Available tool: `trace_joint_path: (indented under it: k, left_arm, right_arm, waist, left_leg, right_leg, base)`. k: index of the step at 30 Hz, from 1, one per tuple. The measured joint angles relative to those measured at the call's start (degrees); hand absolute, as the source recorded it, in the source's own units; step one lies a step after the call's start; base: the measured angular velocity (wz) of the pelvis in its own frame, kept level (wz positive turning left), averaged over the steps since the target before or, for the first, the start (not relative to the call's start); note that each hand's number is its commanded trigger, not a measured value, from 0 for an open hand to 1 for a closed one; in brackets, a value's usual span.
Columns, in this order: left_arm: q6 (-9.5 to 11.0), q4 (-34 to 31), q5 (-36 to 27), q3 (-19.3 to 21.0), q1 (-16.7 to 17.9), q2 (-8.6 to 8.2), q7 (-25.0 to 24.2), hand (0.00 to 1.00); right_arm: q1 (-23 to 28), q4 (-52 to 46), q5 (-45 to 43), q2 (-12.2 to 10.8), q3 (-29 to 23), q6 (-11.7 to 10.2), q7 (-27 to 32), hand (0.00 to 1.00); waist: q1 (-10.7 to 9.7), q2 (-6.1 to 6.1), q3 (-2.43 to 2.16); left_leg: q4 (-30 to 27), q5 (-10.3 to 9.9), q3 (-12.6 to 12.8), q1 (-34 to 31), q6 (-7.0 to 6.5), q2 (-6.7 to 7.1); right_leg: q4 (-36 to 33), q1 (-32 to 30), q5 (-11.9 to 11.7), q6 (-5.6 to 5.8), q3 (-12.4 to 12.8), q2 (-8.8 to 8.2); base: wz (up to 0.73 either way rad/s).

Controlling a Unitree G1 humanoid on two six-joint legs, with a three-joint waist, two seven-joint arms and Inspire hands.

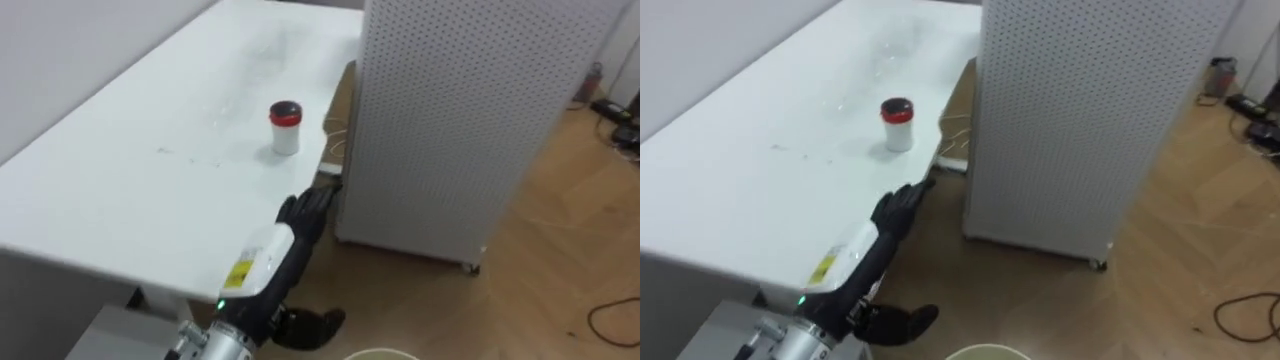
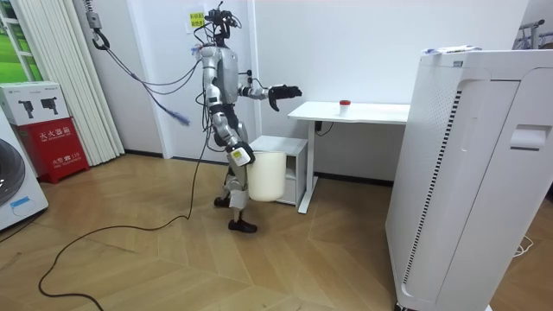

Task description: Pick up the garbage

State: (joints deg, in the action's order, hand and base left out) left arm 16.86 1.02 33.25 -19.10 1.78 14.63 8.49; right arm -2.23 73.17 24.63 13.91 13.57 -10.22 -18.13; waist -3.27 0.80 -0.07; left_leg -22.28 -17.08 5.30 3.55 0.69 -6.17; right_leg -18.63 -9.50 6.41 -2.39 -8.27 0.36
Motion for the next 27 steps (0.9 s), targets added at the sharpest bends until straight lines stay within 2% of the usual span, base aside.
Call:
trace_joint_path:
  k: [3, 8, 12, 15, 22, 27]
  left_arm:
    - [0.0, -2.2, -0.1, 0.0, 0.7, 0.33, 0.0, 0.00]
    - [0.0, -5.1, -0.4, 0.2, 0.8, 0.51, 0.0, 0.00]
    - [0.1, -10.6, -4.5, 0.2, 1.5, 0.46, -0.3, 0.00]
    - [1.3, -12.8, -6.2, 0.3, 1.6, 0.44, -0.3, 0.00]
    - [1.7, -13.4, -6.7, 1.3, 1.6, 0.31, 0.9, 0.00]
    - [3.8, -12.9, -6.8, 3.2, 1.6, -0.49, 3.6, 0.00]
  right_arm:
    - [0.0, 0.2, 0.0, 0.0, -1.2, 0.0, 0.0, 1.00]
    - [-0.1, 0.1, -0.1, -0.1, -1.3, -0.4, 0.0, 1.00]
    - [0.0, 0.3, -0.6, -0.2, -1.4, -1.1, -0.1, 1.00]
    - [0.2, 0.4, -0.5, -0.3, -1.4, -1.3, 0.0, 1.00]
    - [0.7, 0.6, -0.4, -0.6, -1.4, -1.7, 0.1, 1.00]
    - [1.3, 0.3, -0.3, -1.8, -1.4, -2.4, 0.7, 1.00]
  waist:
    - [-0.2, -0.38, 0.22]
    - [0.5, -0.59, 0.27]
    - [0.5, -0.56, 0.29]
    - [0.4, -0.49, 0.36]
    - [0.3, -0.24, 0.58]
    - [0.6, 0.72, 1.17]
  left_leg:
    - [3.9, 0.3, -0.1, 1.6, 0.47, -0.01]
    - [8.2, 1.0, -0.7, 3.1, 1.61, -0.17]
    - [10.2, 1.1, -0.7, 4.2, 1.80, -0.15]
    - [11.1, 1.1, -0.7, 4.9, 1.81, -0.07]
    - [11.0, 1.1, -0.7, 5.7, 1.88, -0.08]
    - [11.0, 1.1, -0.7, 5.7, 1.88, -0.05]
  right_leg:
    - [0.2, -0.3, -0.1, -0.03, -0.3, 0.21]
    - [1.0, -0.6, -0.4, -0.03, -0.5, 0.66]
    - [1.1, -0.5, -0.6, 0.13, -0.3, 0.75]
    - [1.1, -0.3, -0.7, 0.36, -0.2, 0.75]
    - [2.7, 1.6, -1.2, 0.79, -0.4, 0.77]
    - [2.8, 1.6, -1.3, 0.75, -0.5, 0.77]
  base:
    - [-0.01]
    - [0.04]
    - [-0.02]
    - [-0.02]
    - [0.05]
    - [0.00]
